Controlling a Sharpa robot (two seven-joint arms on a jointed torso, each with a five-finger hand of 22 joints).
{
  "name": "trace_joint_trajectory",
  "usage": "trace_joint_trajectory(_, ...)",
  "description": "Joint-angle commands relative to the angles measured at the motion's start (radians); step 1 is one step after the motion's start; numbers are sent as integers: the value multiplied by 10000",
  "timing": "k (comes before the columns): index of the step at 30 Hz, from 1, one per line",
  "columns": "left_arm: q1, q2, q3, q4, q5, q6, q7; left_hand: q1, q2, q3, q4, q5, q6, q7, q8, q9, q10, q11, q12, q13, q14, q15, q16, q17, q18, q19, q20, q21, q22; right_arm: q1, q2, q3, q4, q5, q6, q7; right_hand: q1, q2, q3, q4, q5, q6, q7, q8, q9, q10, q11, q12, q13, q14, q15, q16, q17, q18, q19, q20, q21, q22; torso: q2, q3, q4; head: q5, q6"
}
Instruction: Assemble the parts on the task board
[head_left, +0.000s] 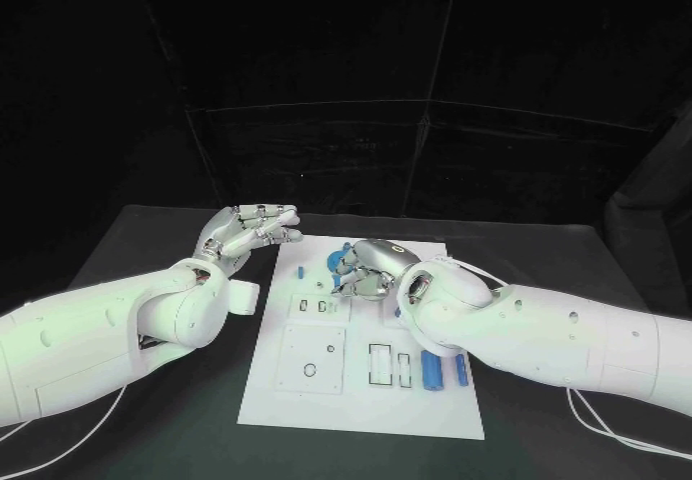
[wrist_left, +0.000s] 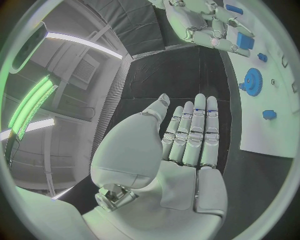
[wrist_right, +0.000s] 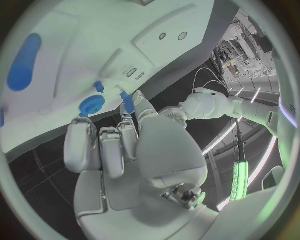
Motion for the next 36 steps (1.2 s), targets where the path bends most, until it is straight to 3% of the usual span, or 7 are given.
trace_joint_trajectory(1, 32, 20, 9, -26, 105, 116, 66, -76, 12, -5, -47, -46, 22, 35, -61, -11, 19, 47, -36, -9, 47, -1, -56, 16, 148, 72, -27, -33, -13, -56, 222, -20, -133, -817, 356, -499, -69, 21, 62, -12, 59, 331, -275, -26, -4, 301, -234, -16, -92, 923, -80, 34, 2030, -196, 70, -27, 43, 17, -1, 13, -14, 28, -19)
trace_joint_trajectory(10, 53, 39, 8, -21, 109, 105, 72, -81, 12, -5, -46, -47, 25, 33, -61, -10, 23, 45, -38, -9, 47, -1, -59, 17, 147, 73, -27, -34, -14, -338, 681, -53, -417, -1015, 502, -727, -99, -53, 80, -35, 90, 345, -274, -35, -3, 300, -233, -20, -89, 920, -78, 26, 2015, -193, 69, -25, 40, 8, 5, 39, 23, 88, -65)
trace_joint_trajectory(13, 54, 42, 8, -16, 109, 101, 73, -81, 12, -5, -46, -47, 25, 33, -61, -10, 23, 45, -38, -9, 47, -1, -59, 17, 147, 73, -27, -34, -14, -383, 733, -56, -446, -1094, 522, -788, -116, -78, 88, -40, 110, 353, -274, -39, -2, 305, -232, -14, -81, 922, -78, 31, 2026, -193, 71, -24, 41, 8, 9, 48, 6, 134, -82)
trace_joint_trajectory(36, 55, 83, 7, -44, 109, 192, 24, -93, 3, -6, -51, -48, 28, 29, -65, -10, 29, 43, -45, -8, 41, 1, -70, 19, 146, 72, -27, -36, -18, -486, 738, -64, -536, -1409, 1008, -935, -170, -184, 104, -61, 119, 366, -271, -55, -2, 302, -230, -20, -79, 920, -76, 26, 2017, -194, 77, -22, 43, 15, 16, 61, 6, 75, -91)
